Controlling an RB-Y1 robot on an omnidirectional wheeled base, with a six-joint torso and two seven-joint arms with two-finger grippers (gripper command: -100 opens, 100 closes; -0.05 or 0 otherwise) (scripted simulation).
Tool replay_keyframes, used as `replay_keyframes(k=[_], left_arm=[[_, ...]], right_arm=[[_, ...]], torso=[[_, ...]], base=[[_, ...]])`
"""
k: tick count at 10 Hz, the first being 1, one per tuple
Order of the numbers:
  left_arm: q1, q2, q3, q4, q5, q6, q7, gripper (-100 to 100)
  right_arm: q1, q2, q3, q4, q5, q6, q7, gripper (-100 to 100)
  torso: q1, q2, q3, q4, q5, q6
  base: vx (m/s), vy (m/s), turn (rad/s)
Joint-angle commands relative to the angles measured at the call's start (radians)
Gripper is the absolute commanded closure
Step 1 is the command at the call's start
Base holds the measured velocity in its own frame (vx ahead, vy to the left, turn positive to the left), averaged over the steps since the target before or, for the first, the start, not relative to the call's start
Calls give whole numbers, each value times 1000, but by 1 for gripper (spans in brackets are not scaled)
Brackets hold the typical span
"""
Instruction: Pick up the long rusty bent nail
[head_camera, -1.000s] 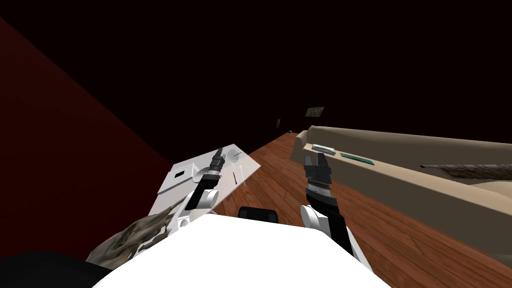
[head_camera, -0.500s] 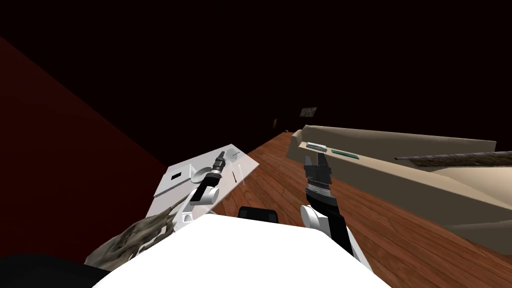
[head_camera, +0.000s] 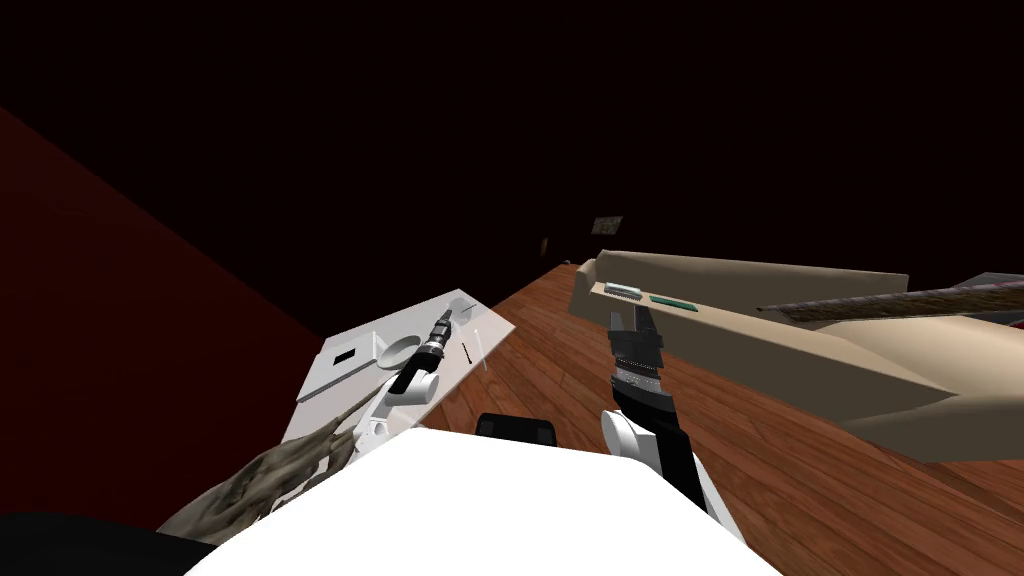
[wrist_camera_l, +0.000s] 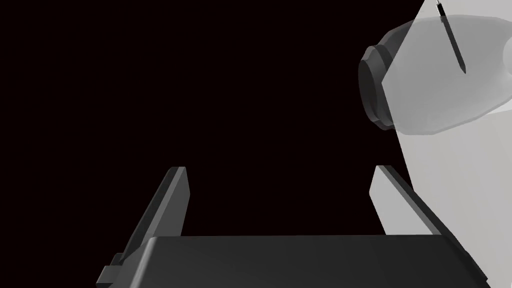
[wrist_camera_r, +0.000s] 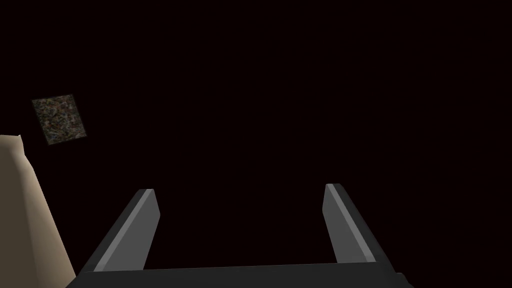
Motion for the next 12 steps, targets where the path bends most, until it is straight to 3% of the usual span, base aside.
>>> replay_keyframes(k=[1,2,6,7,9,12], left_arm=[[-15,-3,1,35,-3,50,-21,-100],[-15,-3,1,35,-3,55,-21,-100],[-47,16,6,131,-7,177,-71,-100],[-47,16,6,137,-7,177,-71,-100],[-66,31,5,196,-17,261,-112,-100],[-84,48,1,286,-31,344,-156,-100]], right_arm=[[0,0,0,0,0,0,0,0],[0,0,0,0,0,0,0,0],[0,0,0,0,0,0,0,0],[0,0,0,0,0,0,0,0],[0,0,0,0,0,0,0,0],[0,0,0,0,0,0,0,0]], torso=[[0,0,0,0,0,0],[0,-1,-1,0,0,0],[0,-2,-1,0,0,0],[0,-2,-1,-1,0,0],[-1,-3,-2,-1,0,0],[0,-4,-3,-1,0,0]], base=[[-5,12,-76],[-2,9,-49],[4,9,-88],[11,7,-51],[24,8,-124],[43,10,-84]])
